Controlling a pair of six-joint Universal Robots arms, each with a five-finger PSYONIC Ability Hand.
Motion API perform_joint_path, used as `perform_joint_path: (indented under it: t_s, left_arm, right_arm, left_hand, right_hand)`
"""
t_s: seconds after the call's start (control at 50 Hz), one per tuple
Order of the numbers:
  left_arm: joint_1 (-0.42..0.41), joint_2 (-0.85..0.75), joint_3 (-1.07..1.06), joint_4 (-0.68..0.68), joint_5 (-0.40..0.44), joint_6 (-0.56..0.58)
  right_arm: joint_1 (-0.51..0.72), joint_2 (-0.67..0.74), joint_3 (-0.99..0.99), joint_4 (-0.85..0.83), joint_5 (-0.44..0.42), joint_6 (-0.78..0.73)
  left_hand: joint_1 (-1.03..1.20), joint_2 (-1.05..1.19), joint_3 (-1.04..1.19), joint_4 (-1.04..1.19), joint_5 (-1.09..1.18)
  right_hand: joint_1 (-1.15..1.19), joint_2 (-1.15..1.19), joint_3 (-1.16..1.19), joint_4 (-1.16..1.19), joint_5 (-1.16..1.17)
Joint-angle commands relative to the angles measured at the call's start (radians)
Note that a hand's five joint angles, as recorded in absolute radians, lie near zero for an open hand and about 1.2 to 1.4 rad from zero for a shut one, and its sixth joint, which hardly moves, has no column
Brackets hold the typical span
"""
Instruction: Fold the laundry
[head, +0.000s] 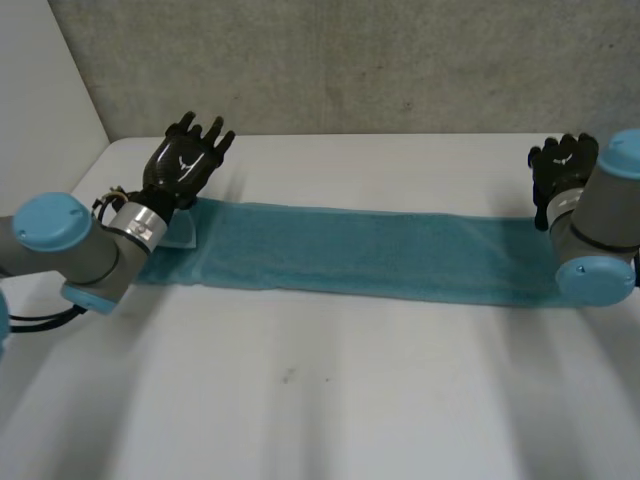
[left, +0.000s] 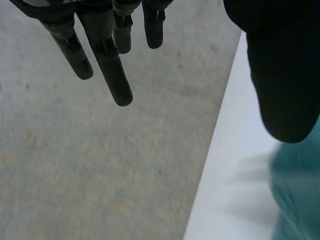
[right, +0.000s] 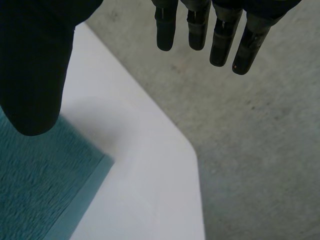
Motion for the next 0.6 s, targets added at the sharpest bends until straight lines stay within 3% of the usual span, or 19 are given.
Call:
perform_joint_path:
  t_s: [0.02,0.16,0.28,0.38,0.48,0.6]
  left_arm:
    - [0.001,0.143,-0.091,-0.093,0.061,-0.066]
    - [0.024,0.247,-0.151,-0.278,0.067,-0.207]
    - [0.063,0.273,-0.189,-0.371,0.067,-0.231]
    - [0.089,0.264,-0.194,-0.375,0.055,-0.198]
    - [0.155,0.178,-0.163,-0.375,0.054,-0.068]
    - [0.161,0.068,-0.077,-0.374,0.05,0.013]
  right_arm:
    - [0.002,-0.147,0.082,0.006,-0.014,0.001]
    - [-0.003,-0.254,0.209,0.008,-0.069,0.041]
    - [-0.014,-0.303,0.308,0.01,-0.126,0.062]
    - [-0.014,-0.334,0.386,0.011,-0.145,0.058]
    - [-0.014,-0.336,0.424,0.011,-0.157,0.055]
    - [-0.017,-0.334,0.444,0.011,-0.166,0.053]
  left_hand:
    - [-0.022,-0.025,-0.486,-0.031,-0.042]
    - [-0.022,-0.025,-0.486,-0.031,-0.042]
    - [-0.008,-0.01,-0.471,-0.017,-0.027]
    - [0.019,0.016,-0.445,0.01,-0.001]
    - [0.036,0.034,-0.427,0.027,0.017]
    - [0.034,0.031,-0.43,0.024,0.014]
  right_hand:
    - [-0.032,-0.045,-0.04,-0.058,-0.065]
    - [-0.032,-0.045,-0.04,-0.058,-0.065]
    - [-0.032,-0.045,-0.04,-0.058,-0.065]
    - [-0.032,-0.045,-0.04,-0.058,-0.065]
    - [-0.032,-0.045,-0.04,-0.058,-0.065]
    - [-0.032,-0.045,-0.04,-0.058,-0.065]
